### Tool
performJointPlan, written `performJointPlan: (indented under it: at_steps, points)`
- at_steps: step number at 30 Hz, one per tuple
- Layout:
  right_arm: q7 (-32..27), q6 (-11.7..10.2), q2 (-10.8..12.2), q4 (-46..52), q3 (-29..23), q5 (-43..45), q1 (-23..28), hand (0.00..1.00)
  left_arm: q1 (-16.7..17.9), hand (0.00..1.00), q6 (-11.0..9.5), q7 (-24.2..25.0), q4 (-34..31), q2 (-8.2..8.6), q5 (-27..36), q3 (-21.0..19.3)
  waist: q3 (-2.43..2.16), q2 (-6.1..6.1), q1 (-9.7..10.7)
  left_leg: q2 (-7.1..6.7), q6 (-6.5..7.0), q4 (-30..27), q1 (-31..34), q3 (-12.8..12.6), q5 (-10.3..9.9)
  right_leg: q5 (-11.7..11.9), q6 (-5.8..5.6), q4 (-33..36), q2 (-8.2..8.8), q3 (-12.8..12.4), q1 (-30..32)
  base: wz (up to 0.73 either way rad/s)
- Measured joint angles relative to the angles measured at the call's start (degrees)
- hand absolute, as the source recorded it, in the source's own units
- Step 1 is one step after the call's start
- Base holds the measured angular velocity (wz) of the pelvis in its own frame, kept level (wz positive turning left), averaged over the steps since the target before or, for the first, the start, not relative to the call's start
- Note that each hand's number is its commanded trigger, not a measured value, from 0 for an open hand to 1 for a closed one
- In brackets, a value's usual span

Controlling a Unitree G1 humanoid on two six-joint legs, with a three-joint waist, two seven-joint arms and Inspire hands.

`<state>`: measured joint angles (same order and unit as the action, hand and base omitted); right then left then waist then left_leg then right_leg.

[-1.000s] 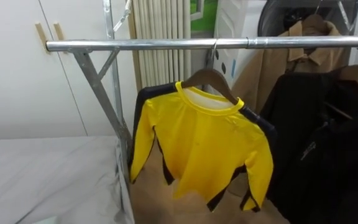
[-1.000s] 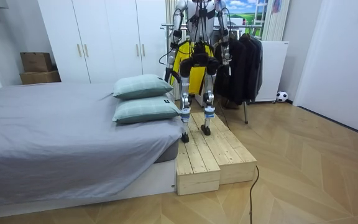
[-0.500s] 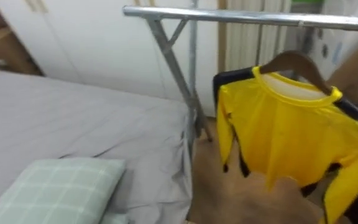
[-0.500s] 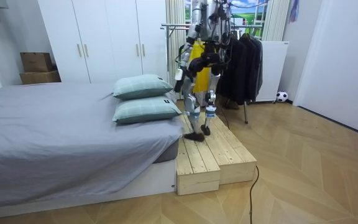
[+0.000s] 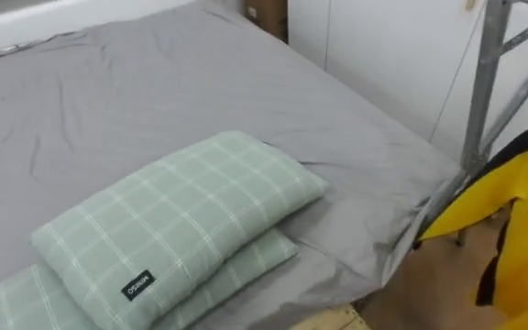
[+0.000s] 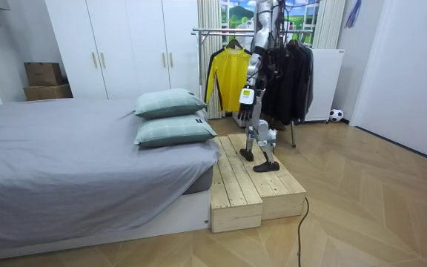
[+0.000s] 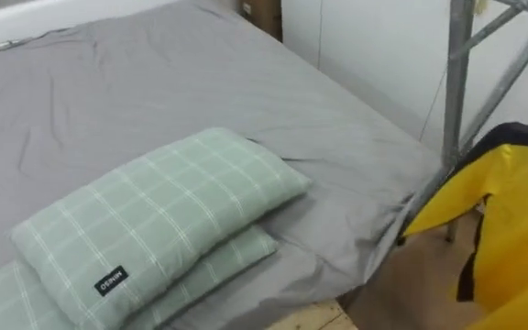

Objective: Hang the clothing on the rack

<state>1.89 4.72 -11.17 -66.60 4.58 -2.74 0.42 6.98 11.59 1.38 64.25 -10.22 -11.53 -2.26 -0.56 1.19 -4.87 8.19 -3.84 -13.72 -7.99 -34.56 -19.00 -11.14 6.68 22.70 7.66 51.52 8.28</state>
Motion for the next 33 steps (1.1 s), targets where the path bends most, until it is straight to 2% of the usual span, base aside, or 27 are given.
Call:
performJointPlan:
  at_steps: [1, 2, 3, 4, 6, 7, 8, 10, 11, 13, 15, 18, 19, 20, 22, 26, 29, 31, 33]
  points:
    - [-0.05, 0.2, -0.08, -0.01, 0.0, -1.06, 0.76, 0.0, 0.0, 0.0, -0.21, -0.18, 0.03, 0.14, 1.11, -0.02, 0.14, 0.23, 0.02, -0.22, 0.2, 0.06, -0.88, -0.5, 0.11, 0.55, 0.47, -0.14, 0.46, -0.16, -0.88, 0.33]
    - [-0.12, 0.21, -0.08, -0.03, -0.08, -1.44, 1.08, 0.0, 0.18, 0.0, -0.23, -0.19, 0.08, 0.21, 1.85, -0.02, 0.17, 0.0, -0.06, -0.33, 0.44, 0.07, -1.23, -0.58, 0.02, 0.96, 0.37, -0.15, 0.56, -0.37, -1.17, 0.1]
    - [-0.39, 0.22, 0.02, -0.02, -0.06, -1.81, 1.39, 0.0, 0.64, 0.0, 0.05, -0.19, 0.22, 0.21, 2.58, -0.12, -0.01, 0.14, -0.13, -0.53, 0.79, 0.05, -1.66, -0.59, -0.13, 1.51, 0.03, -0.08, 0.77, -2.1, -1.29, 0.07]
    - [-0.43, 0.22, 0.08, -0.01, -0.12, -2.19, 1.51, 0.0, 1.05, 0.0, 0.42, -0.18, 0.19, 0.25, 3.26, -1.03, -0.05, 0.12, 0.24, -1.0, 1.08, 0.05, -1.7, 0.07, -0.06, 1.87, -0.11, -0.04, 1.08, -3.62, -1.35, 0.13]
    - [-0.46, 0.18, 0.05, 0.01, -0.31, -3.32, 2.19, 0.0, 1.56, 0.0, 0.91, -0.19, 0.26, 0.27, 4.49, -2.2, -0.05, 0.13, 0.61, -1.43, 1.82, -0.03, -1.69, 1.21, -0.02, 2.58, 0.0, -0.14, 1.37, -5.0, -1.88, 0.36]
    - [-0.34, 0.16, 0.14, -0.08, -0.73, -3.89, 2.84, 0.0, 1.6, 0.0, 1.18, -0.3, 0.76, 0.18, 4.62, -2.94, -0.01, 0.13, 1.55, -1.73, 2.37, 0.04, -1.62, 2.92, -0.02, 2.89, -0.22, -0.89, 1.37, -7.14, -2.53, 0.58]
    - [-0.24, 0.15, 0.22, -0.13, -1.42, -4.21, 3.08, 0.0, 1.49, 0.0, 1.29, -0.41, 1.09, 0.21, 4.62, -3.46, 0.04, 0.17, 1.8, -1.86, 2.64, 0.1, -1.59, 3.83, 0.04, 3.16, -0.72, -1.24, 1.28, -8.28, -2.86, 0.78]
    - [-0.35, 0.26, 0.3, -0.18, -2.52, -5.74, 3.69, 0.0, 1.51, 0.0, 1.91, -1.03, 1.22, 0.2, 4.75, -4.35, 0.26, 0.37, 3.13, -2.09, 3.45, 0.24, -1.57, 7.68, 0.23, 4.72, -3.29, -2.34, 0.88, -14.26, -4.04, 0.83]
    - [-0.36, 0.33, 0.38, -0.17, -2.9, -5.83, 3.93, 0.0, 1.59, 0.0, 1.98, -1.17, 1.22, 0.17, 4.72, -4.45, 0.27, 0.37, 3.38, -2.14, 3.6, 0.27, -1.56, 8.66, 0.27, 5.07, -3.97, -2.56, 0.7, -16.43, -4.23, 0.85]
    - [-0.47, 0.54, 0.83, 0.03, -4.02, -5.85, 4.42, 0.0, 1.72, 0.0, 2.24, -2.36, 1.22, 0.0, 4.61, -4.55, 0.48, -0.16, 3.75, -2.68, 4.2, 0.31, -1.53, 12.66, 0.58, 5.72, -6.1, -3.24, 0.16, -23.73, -5.18, 0.84]
    - [-0.46, 0.9, 1.22, 0.29, -4.28, -5.92, 5.14, 0.0, 2.62, 0.0, 2.21, -3.08, 1.24, -0.42, 4.56, -4.56, 0.41, -0.66, 3.81, -3.09, 4.42, 0.35, -1.38, 15.17, 0.58, 5.6, -7.48, -3.91, -0.09, -26.38, -6.13, 0.75]
    - [-0.36, 1.21, 1.57, 0.25, -4.77, -5.95, 5.22, 0.0, 4.04, 0.0, 2.14, -3.35, 1.24, -0.8, 4.63, -5.67, 0.26, -0.73, 3.57, -3.1, 4.49, 0.69, -1.28, 18.94, 0.54, 6.43, -8.88, -8.26, -1.49, -28.68, -9.2, 0.6]
    - [-0.11, 1.24, 1.66, 0.22, -4.87, -5.77, 5.43, 0.0, 5.01, 0.0, 2.13, -3.35, 1.24, -0.79, 4.61, -6.14, 0.41, -1.02, 3.58, -3.08, 4.49, 0.76, -1.24, 20.04, 0.54, 6.52, -9.08, -9.25, -1.8, -29.59, -9.97, 0.52]
    - [0.05, 1.21, 1.73, 0.22, -5.02, -5.61, 5.45, 0.0, 5.48, 0.0, 2.1, -3.3, 1.24, -0.79, 4.6, -6.37, 0.36, -0.91, 3.59, -3.14, 4.49, 0.78, -1.24, 20.6, 0.55, 6.38, -9.35, -9.47, -1.81, -29.9, -10.3, 0.45]
    - [0.22, 1.13, 2.12, 0.23, -5.85, -4.66, 5.58, 0.0, 6.87, 0.0, 2.13, -3.18, 1.18, -0.73, 4.57, -6.66, 0.67, -1.52, 3.54, -3.86, 4.48, 0.25, -1.05, 22.38, 0.56, 5.47, -10.75, -10.35, -1.73, -31.16, -11.38, 0.4]
    - [0.3, 0.97, 2.36, 0.21, -5.67, -2.6, 4.79, 0.0, 7.15, 0.0, 1.85, -3.29, 1.2, 0.11, 4.5, -6.55, 0.85, -1.85, 2.72, -3.89, 4.25, -0.17, -0.4, 23.87, 0.72, 5.06, -11.35, -10.43, -1.89, -33.72, -11.45, 0.19]
    - [0.82, 0.41, 2.56, 0.17, -4.1, -1.02, 3.95, 0.0, 7.42, 0.0, 1.31, -3.34, 1.23, 0.73, 4.51, -6.43, 1.0, -2.16, 2.75, -3.84, 4.04, -0.02, -0.59, 24.36, 0.86, 5.02, -11.4, -11.88, -2.31, -34.83, -12.46, 0.07]
    - [1.49, -0.16, 2.83, 0.16, -3.87, 0.71, 4.1, 0.0, 6.93, 0.0, 0.7, -3.53, 1.13, 0.86, 4.4, -6.46, 1.11, -2.41, 3.02, -3.84, 3.94, -0.07, -0.61, 25.12, 0.91, 4.98, -11.47, -13.3, -2.71, -37.04, -13.44, 0.14]
    - [2.2, -0.26, 2.85, -0.07, -3.72, 0.76, 4.22, 0.0, 6.52, 0.0, 0.52, -3.68, 0.85, 0.91, 4.34, -6.43, 1.23, -2.64, 3.17, -3.83, 3.68, -0.01, -0.6, 25.37, 1.06, 4.88, -11.62, -13.9, -2.8, -37.71, -14.04, 0.17]
